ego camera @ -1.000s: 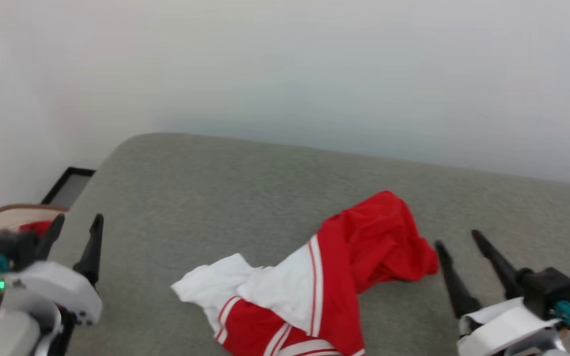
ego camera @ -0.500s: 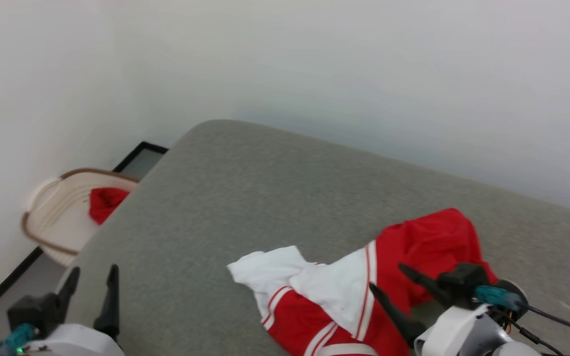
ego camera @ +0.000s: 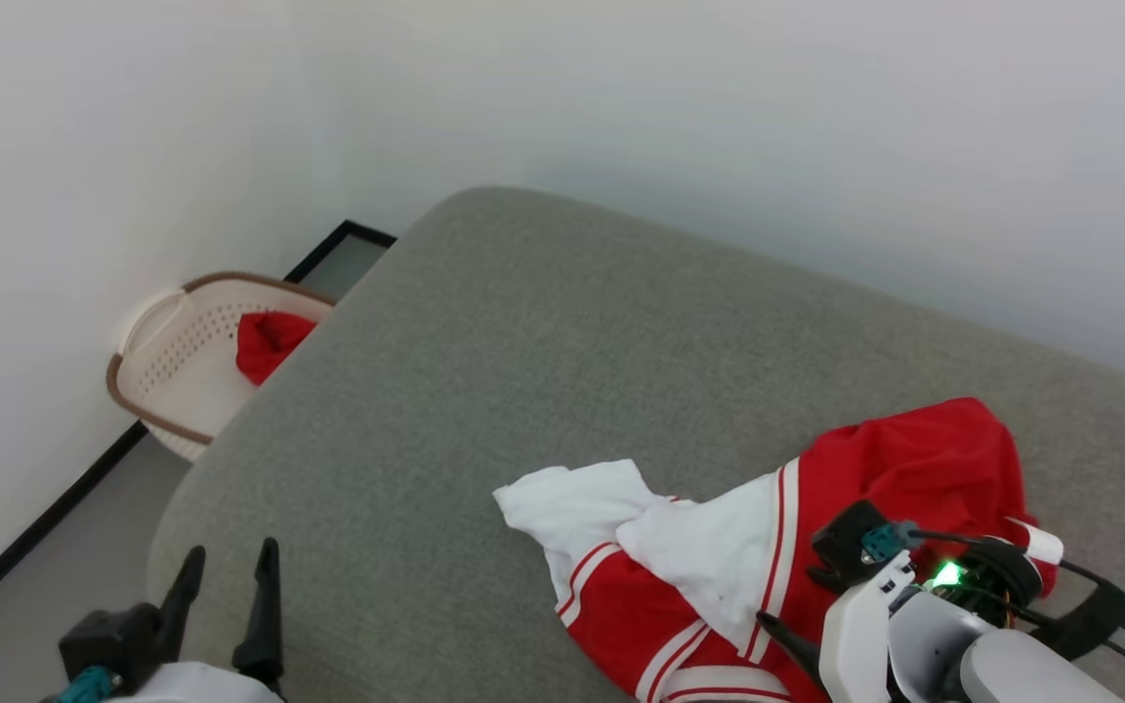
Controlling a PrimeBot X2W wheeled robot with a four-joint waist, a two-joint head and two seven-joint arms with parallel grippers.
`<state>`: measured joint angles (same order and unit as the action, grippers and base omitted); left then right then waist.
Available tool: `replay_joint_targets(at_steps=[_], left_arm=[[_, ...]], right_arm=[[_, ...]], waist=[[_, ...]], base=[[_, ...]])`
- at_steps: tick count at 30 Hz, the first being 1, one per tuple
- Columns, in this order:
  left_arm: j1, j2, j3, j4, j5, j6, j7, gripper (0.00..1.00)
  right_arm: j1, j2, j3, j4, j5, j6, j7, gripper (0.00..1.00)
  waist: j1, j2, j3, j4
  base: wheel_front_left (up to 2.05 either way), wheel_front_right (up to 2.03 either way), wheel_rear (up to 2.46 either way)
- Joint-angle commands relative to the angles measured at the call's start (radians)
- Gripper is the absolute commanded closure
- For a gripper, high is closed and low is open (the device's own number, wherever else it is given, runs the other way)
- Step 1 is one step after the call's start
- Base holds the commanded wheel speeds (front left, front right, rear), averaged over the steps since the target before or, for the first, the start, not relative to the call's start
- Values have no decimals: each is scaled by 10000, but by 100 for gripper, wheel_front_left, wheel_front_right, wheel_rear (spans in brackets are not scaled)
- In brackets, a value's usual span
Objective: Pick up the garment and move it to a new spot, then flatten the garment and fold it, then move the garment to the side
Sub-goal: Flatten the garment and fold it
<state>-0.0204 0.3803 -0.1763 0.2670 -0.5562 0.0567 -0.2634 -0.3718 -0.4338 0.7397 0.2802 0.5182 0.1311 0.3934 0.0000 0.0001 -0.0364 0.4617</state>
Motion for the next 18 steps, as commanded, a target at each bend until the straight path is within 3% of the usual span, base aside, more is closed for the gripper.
replay_joint_targets(at_steps=[1, 8, 10, 18], left_arm=[[12, -159, 131, 16, 155, -117, -5, 0], [-71, -845, 655, 255, 674, -617, -5, 0], [-121, -994, 776, 319, 794, -756, -5, 0], [-159, -1371, 1232, 578, 1327, -1172, -5, 0]], right_arm=[[-168, 35, 39, 99, -98, -6, 99, 0], [-457, 148, 292, 751, -182, -6, 731, 0], [-541, 155, 398, 866, -192, -6, 725, 100], [-648, 225, -34, 973, 156, -6, 87, 100]], waist=[[0, -1, 258, 135], [0, -1, 526, 231], [0, -1, 559, 242], [0, -1, 438, 183]], base=[[0, 0, 0], [0, 0, 0], [0, 0, 0], [0, 0, 0]])
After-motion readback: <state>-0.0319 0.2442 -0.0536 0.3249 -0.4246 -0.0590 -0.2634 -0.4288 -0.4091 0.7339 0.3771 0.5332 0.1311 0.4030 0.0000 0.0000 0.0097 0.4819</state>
